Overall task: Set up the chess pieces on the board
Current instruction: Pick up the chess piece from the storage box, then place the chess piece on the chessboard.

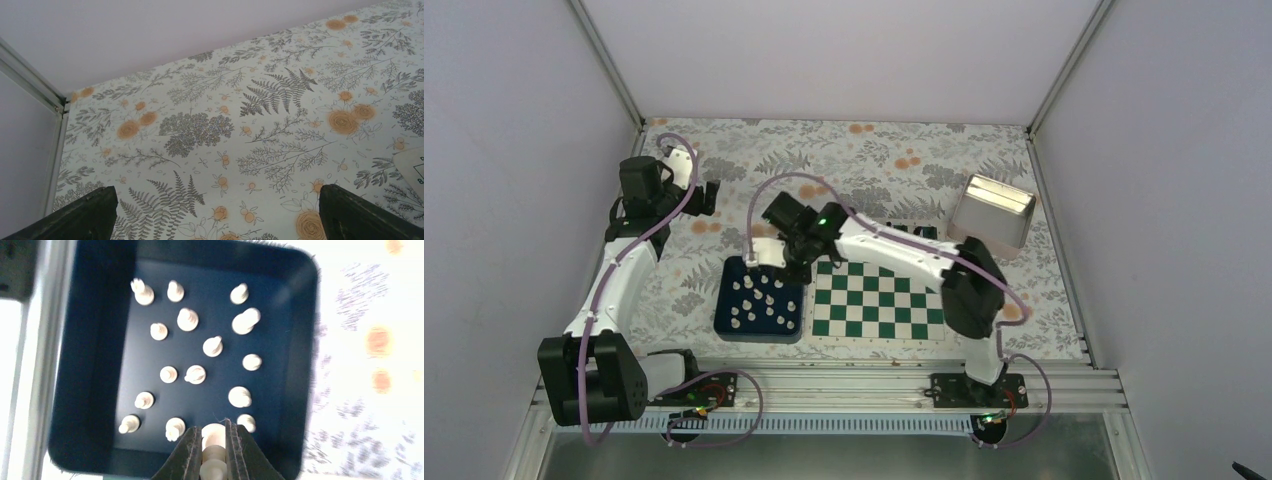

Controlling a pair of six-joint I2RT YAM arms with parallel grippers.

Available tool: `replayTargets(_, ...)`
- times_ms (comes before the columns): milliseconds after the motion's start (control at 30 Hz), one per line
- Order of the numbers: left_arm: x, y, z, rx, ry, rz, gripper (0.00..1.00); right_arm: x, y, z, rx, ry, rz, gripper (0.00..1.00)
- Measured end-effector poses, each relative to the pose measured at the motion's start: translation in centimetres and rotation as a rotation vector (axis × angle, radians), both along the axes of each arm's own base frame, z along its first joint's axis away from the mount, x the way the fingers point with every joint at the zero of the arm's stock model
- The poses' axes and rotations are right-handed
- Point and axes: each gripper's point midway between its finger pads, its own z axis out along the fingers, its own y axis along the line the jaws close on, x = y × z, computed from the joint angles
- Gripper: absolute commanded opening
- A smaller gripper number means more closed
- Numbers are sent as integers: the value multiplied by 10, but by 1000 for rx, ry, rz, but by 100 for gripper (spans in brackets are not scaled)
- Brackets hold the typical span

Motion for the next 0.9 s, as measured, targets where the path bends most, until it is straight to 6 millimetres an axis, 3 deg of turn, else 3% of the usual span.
replayTargets(167,0,0,0,1,0,0,100,17,-19,74,154,-26,-46,4)
replayTargets(300,0,1,0,3,0,4,100,45,-63,94,198,-35,-151,4)
replayTargets(433,1,1,-1,3,1,4,100,53,-109,78,152,-16,-246,4)
replayTargets(567,4,2,-3,5,2,6,100,27,-144,51,85,21,-268,4)
replayTargets(900,7,7,-4,23,-4,28,100,-22,-196,-18,-47,97,-286,4)
